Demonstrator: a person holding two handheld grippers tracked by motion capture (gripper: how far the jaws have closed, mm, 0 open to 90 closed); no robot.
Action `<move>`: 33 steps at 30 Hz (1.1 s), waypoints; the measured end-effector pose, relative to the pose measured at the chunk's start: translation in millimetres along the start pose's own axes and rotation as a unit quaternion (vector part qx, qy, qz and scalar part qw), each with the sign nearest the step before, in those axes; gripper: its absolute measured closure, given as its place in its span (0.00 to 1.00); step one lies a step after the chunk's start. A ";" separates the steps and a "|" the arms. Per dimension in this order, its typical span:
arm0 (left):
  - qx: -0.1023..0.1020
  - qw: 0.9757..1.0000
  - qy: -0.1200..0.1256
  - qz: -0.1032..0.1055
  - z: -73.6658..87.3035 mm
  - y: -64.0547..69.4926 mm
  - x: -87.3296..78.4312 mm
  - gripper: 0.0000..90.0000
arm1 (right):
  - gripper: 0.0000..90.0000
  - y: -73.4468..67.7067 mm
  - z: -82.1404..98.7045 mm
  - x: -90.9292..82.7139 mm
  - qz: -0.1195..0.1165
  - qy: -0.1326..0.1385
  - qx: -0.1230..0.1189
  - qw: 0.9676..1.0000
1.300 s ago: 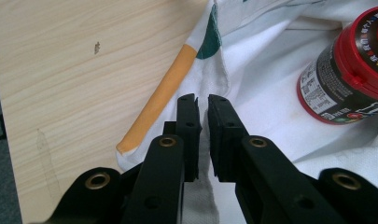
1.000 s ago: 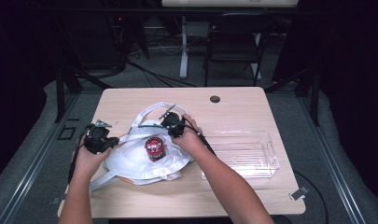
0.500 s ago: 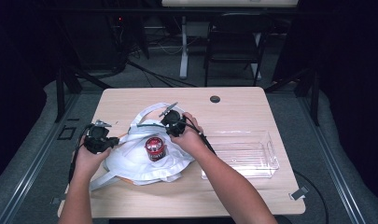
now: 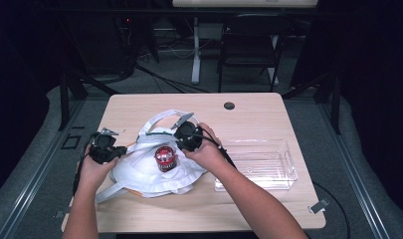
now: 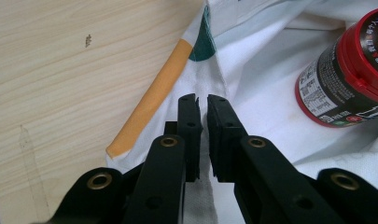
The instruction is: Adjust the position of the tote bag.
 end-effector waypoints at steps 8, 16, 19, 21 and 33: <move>-0.001 1.000 -0.001 -0.001 0.1 0.0 0.2 0.94 | 0.79 -15.4 8.1 -12.8 -0.019 0.015 0.001 1.000; 0.000 1.000 -0.001 -0.002 0.1 0.2 0.0 0.94 | 0.79 -32.0 17.2 -19.5 -0.027 0.025 -0.007 0.999; 0.001 1.000 -0.001 -0.001 0.1 -0.1 0.0 0.94 | 0.79 -35.5 21.3 -22.5 -0.035 0.029 -0.006 0.999; -0.002 1.000 -0.001 0.000 0.1 -0.1 0.0 0.94 | 0.79 -37.9 24.0 -24.7 -0.035 0.037 -0.004 0.999; 0.003 1.000 -0.004 0.002 0.4 0.4 -0.4 0.94 | 0.80 -44.1 47.7 -28.6 -0.023 0.033 -0.011 0.999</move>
Point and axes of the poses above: each handheld gripper's, and its own axes: x roughly forward along the jaws, z roughly out of its underside, y roughly to its right, the point moved 9 cm from there along x, roughly forward along the jaws, and after that the axes turned 13 degrees about -z, right-handed, at the moved point
